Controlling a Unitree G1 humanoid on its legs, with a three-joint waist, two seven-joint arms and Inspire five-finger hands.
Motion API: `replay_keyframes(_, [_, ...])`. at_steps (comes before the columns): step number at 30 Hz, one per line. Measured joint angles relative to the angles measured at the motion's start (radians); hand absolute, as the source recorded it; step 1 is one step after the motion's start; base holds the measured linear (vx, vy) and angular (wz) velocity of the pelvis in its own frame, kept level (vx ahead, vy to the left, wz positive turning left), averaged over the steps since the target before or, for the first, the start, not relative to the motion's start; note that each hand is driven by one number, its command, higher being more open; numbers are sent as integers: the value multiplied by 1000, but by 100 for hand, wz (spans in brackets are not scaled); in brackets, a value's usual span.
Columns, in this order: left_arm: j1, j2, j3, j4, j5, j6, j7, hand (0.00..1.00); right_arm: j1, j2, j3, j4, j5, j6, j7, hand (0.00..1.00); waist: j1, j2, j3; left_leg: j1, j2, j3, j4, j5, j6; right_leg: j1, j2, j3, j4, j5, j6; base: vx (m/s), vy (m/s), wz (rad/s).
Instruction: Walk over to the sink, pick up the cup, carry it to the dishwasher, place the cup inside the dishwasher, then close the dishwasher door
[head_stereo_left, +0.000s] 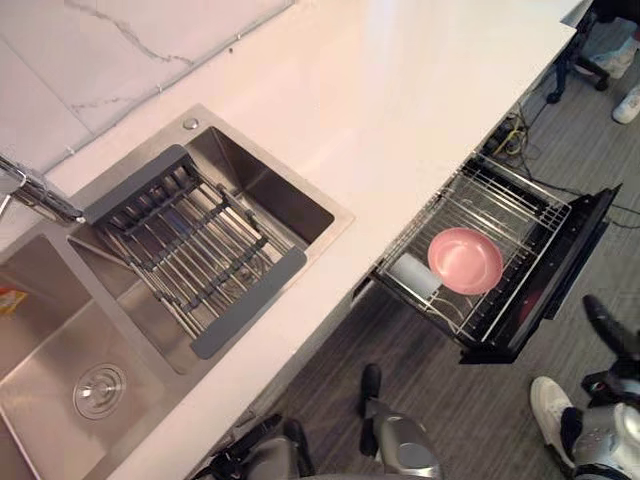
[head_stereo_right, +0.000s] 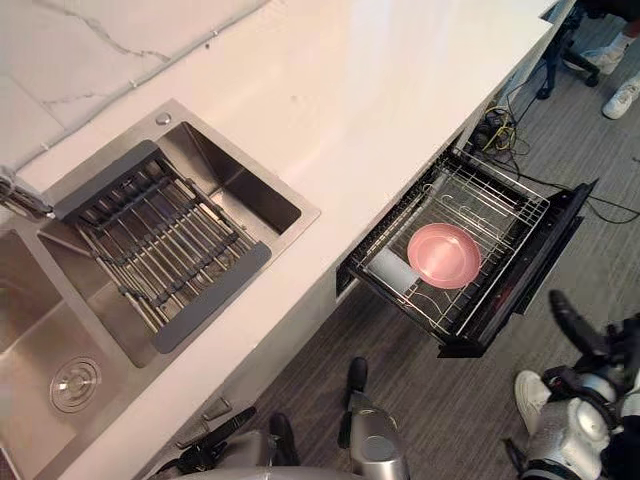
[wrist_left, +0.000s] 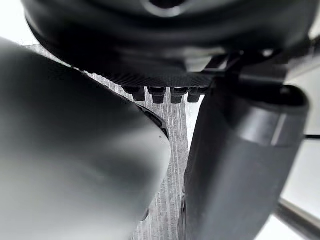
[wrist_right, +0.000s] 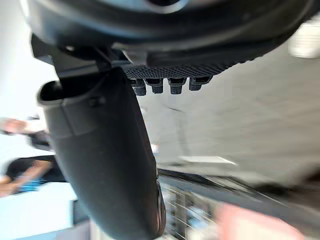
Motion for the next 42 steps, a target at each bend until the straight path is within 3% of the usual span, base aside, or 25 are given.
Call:
replay_keyframes(4, [0, -11, -19, -1, -1, -13, -2, 100, -9, 29, 77, 9, 23, 26, 21, 100, 27, 32, -3, -2, -4, -26, -3, 9, -7, 6, -8, -25, 1, -1, -1, 24, 48, 23])
replay_keyframes(12, [3, -10, -22, 0, 0, -32, -6, 100, -42, -2, 89, 112, 62, 17, 17, 100, 46, 37, 1, -4, -31, -72, -37, 51, -14, 23, -37, -82, -1, -5, 3, -20, 51, 23])
replay_keyframes(18, [10, -12, -29, 5, 8, -35, -18, 100, -70, -12, 140, 114, 227, -12, 94, 100, 51, 58, 11, -22, -34, -111, -48, 73, -21, 24, -43, -123, -2, -5, 3, -57, 10, 16])
replay_keyframes(25, [23, -34, -25, 5, 22, -30, -49, 100, -165, -19, 211, 131, 304, -4, 202, 100, 63, 108, 20, -33, -18, -130, -55, 75, -37, 24, -34, -170, -1, -3, -8, -25, -13, 5])
replay_keyframes(28, [23, -40, -25, 5, 28, -39, -58, 100, -233, -45, 274, 166, 304, 17, 220, 100, 77, 121, 21, -47, -10, -161, -54, 97, -33, 27, -26, -211, -1, -4, -19, 11, -56, 28])
replay_keyframes(33, [21, -54, -13, -6, 42, -48, -80, 100, -398, -119, 352, 300, 324, 44, 226, 100, 138, 150, 24, -82, -7, -225, -46, 131, -39, 29, -23, -280, -1, -19, -39, -19, -31, 37])
replay_keyframes(36, [24, -57, -6, -6, 51, -47, -88, 100, -399, -119, 430, 309, 344, 53, 323, 100, 144, 158, 27, -86, 14, -223, -59, 139, -37, 27, -9, -287, 8, -20, -41, -65, -18, -8])
replay_keyframes(38, [21, -56, -6, -10, 59, -51, -92, 100, -400, -100, 459, 300, 360, 48, 341, 100, 162, 160, 27, -78, 21, -220, -55, 127, -38, 20, -3, -290, 32, -33, -63, -82, -47, -22])
replay_keyframes(39, [21, -59, -7, -10, 59, -52, -95, 100, -413, -97, 473, 300, 365, 47, 340, 100, 176, 165, 25, -85, 41, -228, -60, 124, -32, 23, 20, -302, 5, -43, -52, -105, -92, -22])
replay_keyframes(40, [18, -67, -8, -12, 59, -53, -96, 100, -424, -100, 475, 300, 365, 47, 339, 100, 193, 181, 27, -92, 65, -226, -66, 124, -33, -6, 21, -284, 68, -58, -60, -125, -106, -24])
replay_keyframes(41, [14, -73, -4, -25, 60, -54, -102, 100, -432, -106, 478, 300, 365, 40, 338, 100, 208, 184, 33, -104, 58, -226, -68, 133, -45, -107, -47, -165, 390, -203, -115, -126, -145, 6])
replay_keyframes(42, [16, -69, 14, -31, 62, -54, -109, 100, -438, -105, 478, 306, 365, 31, 337, 100, 204, 175, 51, -99, 50, -256, -76, 152, -55, -100, -80, -177, 416, -266, -62, -122, -175, 23])
